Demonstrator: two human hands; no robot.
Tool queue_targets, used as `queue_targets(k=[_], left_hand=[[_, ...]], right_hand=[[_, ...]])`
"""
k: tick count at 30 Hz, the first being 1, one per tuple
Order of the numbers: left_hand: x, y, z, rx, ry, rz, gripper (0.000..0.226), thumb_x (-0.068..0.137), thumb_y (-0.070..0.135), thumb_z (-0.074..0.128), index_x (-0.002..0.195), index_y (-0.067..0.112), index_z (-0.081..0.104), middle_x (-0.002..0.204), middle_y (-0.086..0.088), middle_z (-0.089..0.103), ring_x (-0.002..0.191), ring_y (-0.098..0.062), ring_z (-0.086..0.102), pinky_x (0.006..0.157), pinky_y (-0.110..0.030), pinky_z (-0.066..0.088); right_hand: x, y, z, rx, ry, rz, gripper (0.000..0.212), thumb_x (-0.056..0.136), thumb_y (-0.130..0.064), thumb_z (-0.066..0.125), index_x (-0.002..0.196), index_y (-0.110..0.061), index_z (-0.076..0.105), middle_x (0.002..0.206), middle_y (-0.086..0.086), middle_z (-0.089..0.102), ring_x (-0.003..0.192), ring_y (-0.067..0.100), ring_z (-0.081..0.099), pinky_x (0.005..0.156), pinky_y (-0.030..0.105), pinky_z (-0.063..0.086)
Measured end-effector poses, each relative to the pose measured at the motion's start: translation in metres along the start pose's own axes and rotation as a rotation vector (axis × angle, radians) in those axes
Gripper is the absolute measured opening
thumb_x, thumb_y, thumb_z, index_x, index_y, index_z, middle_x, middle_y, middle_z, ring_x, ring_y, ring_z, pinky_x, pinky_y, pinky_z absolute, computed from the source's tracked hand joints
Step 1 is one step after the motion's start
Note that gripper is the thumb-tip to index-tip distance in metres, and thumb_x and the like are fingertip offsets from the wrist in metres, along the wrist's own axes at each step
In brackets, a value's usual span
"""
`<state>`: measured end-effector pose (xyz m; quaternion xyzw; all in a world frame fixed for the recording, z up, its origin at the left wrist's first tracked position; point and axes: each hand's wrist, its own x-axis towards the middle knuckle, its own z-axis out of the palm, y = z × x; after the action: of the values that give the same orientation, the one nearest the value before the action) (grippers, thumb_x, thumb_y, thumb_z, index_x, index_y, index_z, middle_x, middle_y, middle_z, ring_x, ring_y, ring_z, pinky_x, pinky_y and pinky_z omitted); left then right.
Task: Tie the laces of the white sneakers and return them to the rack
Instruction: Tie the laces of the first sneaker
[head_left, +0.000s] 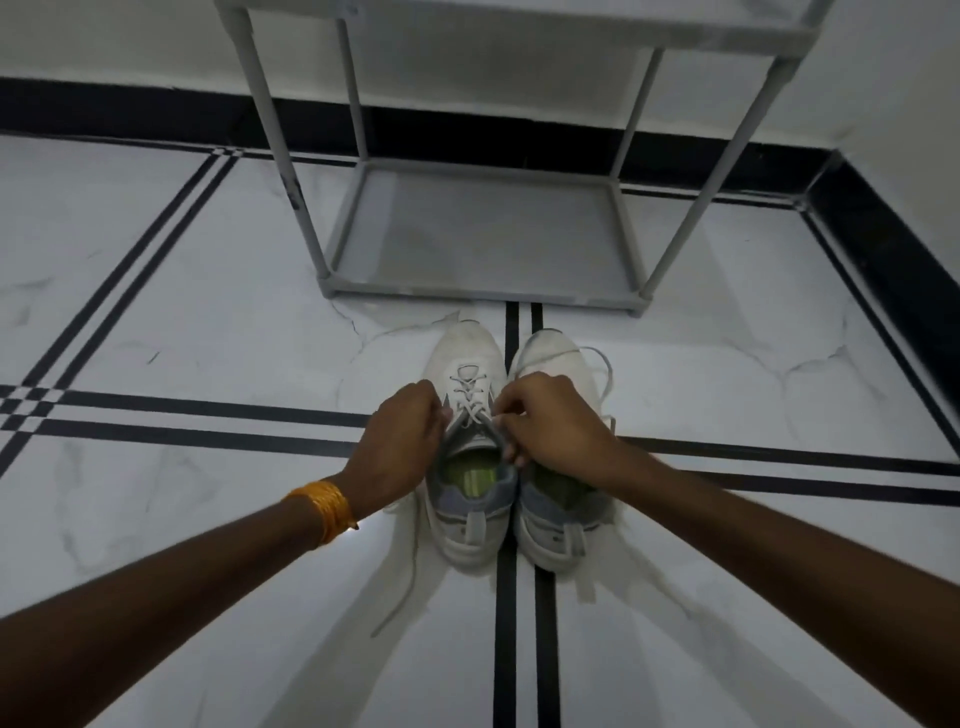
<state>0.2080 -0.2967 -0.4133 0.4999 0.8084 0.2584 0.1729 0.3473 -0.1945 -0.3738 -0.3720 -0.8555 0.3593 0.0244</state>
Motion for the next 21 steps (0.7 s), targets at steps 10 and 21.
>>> queue_targets(k=[10,21], left_hand=[[0.006,0.001,-0.015,-0.287,-0.131,-0.238,0.034,0.090,0.029,0.064,0.062,0.012,0.056,0.063,-0.005,0.053,0.062,-0.016,0.051,0.051,-0.019,0.037],[0.000,0.005,-0.012,-0.546,-0.120,-0.387,0.025,0.068,0.018,0.087,0.065,0.008,0.064,0.086,-0.009,0.075,0.086,-0.022,0.073,0.070,-0.031,0.061]], right_hand=[[0.005,0.006,0.004,0.209,0.122,0.155,0.007,0.076,-0.011,0.075,0.074,-0.006,0.070,0.075,0.004,0.070,0.063,0.006,0.059,0.055,0.018,0.042],[-0.001,0.011,0.011,0.208,0.228,0.142,0.048,0.050,-0.022,0.094,0.045,-0.019,0.046,0.047,-0.005,0.054,0.049,0.009,0.053,0.049,0.024,0.041]])
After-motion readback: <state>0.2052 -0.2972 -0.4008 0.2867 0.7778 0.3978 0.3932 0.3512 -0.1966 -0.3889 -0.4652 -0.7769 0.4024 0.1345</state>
